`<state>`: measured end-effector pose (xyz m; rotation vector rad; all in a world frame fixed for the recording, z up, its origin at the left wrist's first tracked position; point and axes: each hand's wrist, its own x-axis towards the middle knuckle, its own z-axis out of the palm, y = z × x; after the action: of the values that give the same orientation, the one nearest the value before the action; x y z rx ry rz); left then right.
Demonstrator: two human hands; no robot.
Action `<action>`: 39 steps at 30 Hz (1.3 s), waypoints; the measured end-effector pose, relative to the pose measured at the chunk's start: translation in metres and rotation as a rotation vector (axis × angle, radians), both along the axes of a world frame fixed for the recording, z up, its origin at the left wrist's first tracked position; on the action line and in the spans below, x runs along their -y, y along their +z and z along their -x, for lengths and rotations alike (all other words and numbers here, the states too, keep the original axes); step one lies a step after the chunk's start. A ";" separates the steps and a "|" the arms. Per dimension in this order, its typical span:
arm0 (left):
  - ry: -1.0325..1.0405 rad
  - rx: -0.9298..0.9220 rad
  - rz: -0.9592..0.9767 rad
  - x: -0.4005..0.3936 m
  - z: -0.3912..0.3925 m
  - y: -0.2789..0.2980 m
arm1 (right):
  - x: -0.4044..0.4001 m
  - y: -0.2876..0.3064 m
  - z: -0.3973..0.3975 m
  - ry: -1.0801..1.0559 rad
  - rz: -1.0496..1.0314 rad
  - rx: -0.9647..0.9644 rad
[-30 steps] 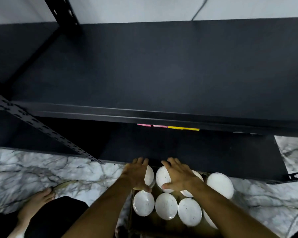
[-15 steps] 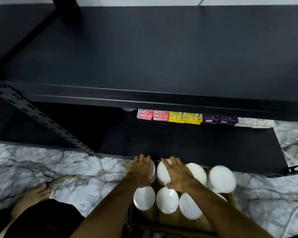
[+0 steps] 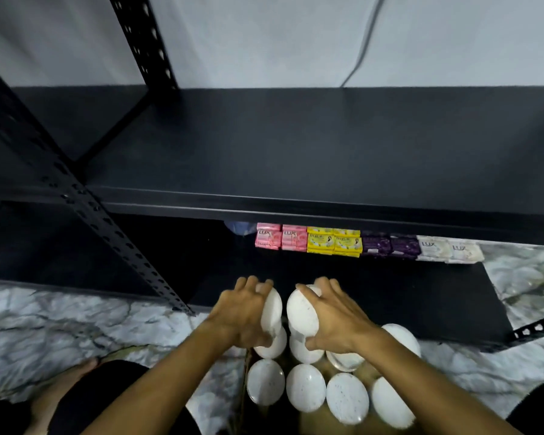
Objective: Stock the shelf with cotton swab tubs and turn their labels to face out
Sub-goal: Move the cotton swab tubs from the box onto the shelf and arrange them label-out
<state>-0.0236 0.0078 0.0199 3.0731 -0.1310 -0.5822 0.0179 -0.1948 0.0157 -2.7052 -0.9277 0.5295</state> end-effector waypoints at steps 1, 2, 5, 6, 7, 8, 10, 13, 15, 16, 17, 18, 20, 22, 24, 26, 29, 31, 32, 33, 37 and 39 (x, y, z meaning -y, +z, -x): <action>-0.014 0.029 -0.011 0.001 0.002 0.015 | 0.002 0.012 0.002 -0.004 -0.013 0.022; -0.030 0.057 -0.022 0.002 0.004 0.031 | 0.004 0.024 0.004 -0.006 -0.023 0.045; -0.079 0.107 -0.063 0.007 0.011 0.082 | 0.010 0.064 0.012 -0.002 -0.036 0.095; -0.093 0.119 -0.074 0.009 0.014 0.099 | 0.012 0.078 0.014 0.004 -0.034 0.109; -0.105 0.134 -0.084 0.011 0.017 0.115 | 0.014 0.092 0.017 0.012 -0.030 0.126; -0.117 0.152 -0.093 0.012 0.020 0.131 | 0.015 0.106 0.021 0.021 -0.025 0.147; -0.140 0.175 -0.106 0.014 0.026 0.161 | 0.018 0.136 0.028 0.039 -0.017 0.190; -0.154 0.171 -0.108 0.015 0.033 0.199 | 0.023 0.179 0.037 0.056 -0.024 0.270; -0.161 0.180 -0.097 0.014 0.034 0.222 | 0.025 0.206 0.040 0.065 -0.013 0.299; -0.166 0.192 -0.094 0.013 0.034 0.233 | 0.026 0.220 0.040 0.067 -0.006 0.313; -0.168 0.207 -0.093 0.012 0.033 0.244 | 0.027 0.233 0.039 0.067 0.001 0.332; -0.167 0.223 -0.089 0.011 0.031 0.254 | 0.026 0.246 0.038 0.066 0.007 0.349; -0.154 0.255 -0.072 0.009 0.025 0.273 | 0.024 0.269 0.032 0.059 0.020 0.372; -0.133 0.290 -0.057 0.006 0.015 0.289 | 0.019 0.287 0.022 0.050 0.041 0.389; -0.111 0.324 -0.044 0.002 0.003 0.300 | 0.013 0.298 0.009 0.031 0.052 0.396; -0.082 0.344 -0.031 -0.002 -0.010 0.306 | 0.006 0.302 -0.007 0.007 0.047 0.389; -0.019 0.348 -0.024 -0.007 -0.031 0.304 | -0.007 0.299 -0.029 -0.032 0.047 0.361; 0.035 0.342 -0.027 -0.009 -0.043 0.297 | -0.016 0.294 -0.043 -0.046 0.063 0.342; 0.060 0.338 -0.030 -0.010 -0.049 0.292 | -0.020 0.292 -0.049 -0.056 0.067 0.328; 0.084 0.336 -0.031 -0.012 -0.054 0.287 | -0.024 0.290 -0.055 -0.070 0.065 0.314; 0.180 0.333 0.015 -0.019 -0.069 0.274 | -0.037 0.291 -0.073 -0.100 0.069 0.294; 0.200 0.332 0.020 -0.022 -0.074 0.273 | -0.042 0.291 -0.079 -0.108 0.067 0.281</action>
<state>0.0508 0.0300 0.2929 3.0828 0.1652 -0.0600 0.0972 -0.1529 0.3066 -2.9211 -0.8340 0.1637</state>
